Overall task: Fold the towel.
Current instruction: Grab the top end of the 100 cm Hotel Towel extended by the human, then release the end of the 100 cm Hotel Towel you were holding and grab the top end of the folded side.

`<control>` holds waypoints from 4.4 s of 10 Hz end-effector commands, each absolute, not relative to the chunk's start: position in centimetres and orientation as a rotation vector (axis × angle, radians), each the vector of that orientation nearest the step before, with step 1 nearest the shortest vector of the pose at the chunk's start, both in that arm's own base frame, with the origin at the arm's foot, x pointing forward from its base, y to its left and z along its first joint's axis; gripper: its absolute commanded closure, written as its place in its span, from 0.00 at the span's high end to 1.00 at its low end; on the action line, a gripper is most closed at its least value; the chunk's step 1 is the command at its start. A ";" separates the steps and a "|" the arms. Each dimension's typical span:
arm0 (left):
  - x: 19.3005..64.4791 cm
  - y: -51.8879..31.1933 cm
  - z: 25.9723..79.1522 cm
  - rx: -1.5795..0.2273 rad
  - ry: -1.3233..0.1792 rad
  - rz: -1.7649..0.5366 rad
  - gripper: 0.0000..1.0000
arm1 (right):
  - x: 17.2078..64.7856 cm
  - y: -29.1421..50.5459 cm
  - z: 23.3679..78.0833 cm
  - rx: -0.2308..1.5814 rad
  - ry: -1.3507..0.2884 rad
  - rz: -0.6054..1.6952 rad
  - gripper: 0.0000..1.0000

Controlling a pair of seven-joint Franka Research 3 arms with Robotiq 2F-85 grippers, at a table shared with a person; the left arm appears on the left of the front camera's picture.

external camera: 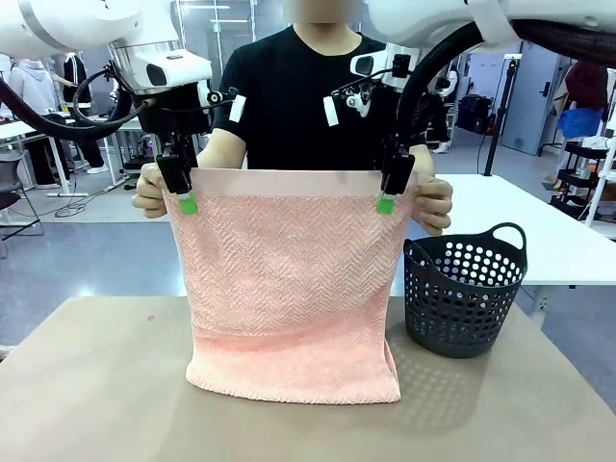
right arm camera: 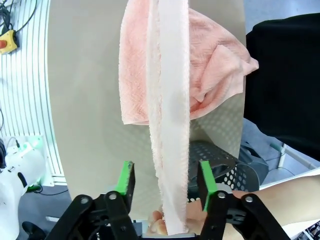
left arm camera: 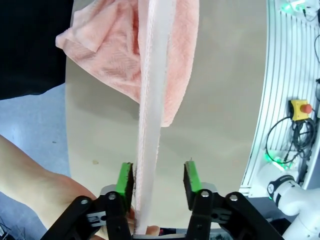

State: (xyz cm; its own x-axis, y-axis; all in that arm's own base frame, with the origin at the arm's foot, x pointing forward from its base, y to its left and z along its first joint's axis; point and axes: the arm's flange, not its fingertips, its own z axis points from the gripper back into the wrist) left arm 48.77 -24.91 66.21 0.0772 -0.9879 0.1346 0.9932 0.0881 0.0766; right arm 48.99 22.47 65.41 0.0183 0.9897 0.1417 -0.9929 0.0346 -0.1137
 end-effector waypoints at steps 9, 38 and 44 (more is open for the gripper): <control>47.6 -23.5 65.9 -0.050 -0.206 -1.454 0.00 | 49.5 21.6 65.4 -0.003 -0.193 1.535 0.00; 48.8 -24.6 66.5 -0.047 -0.176 -1.492 0.00 | 49.0 22.3 65.4 0.022 -0.193 1.538 0.00; 48.8 -24.6 66.5 -0.047 -0.176 -1.492 0.00 | 49.0 22.3 65.4 0.022 -0.193 1.538 0.00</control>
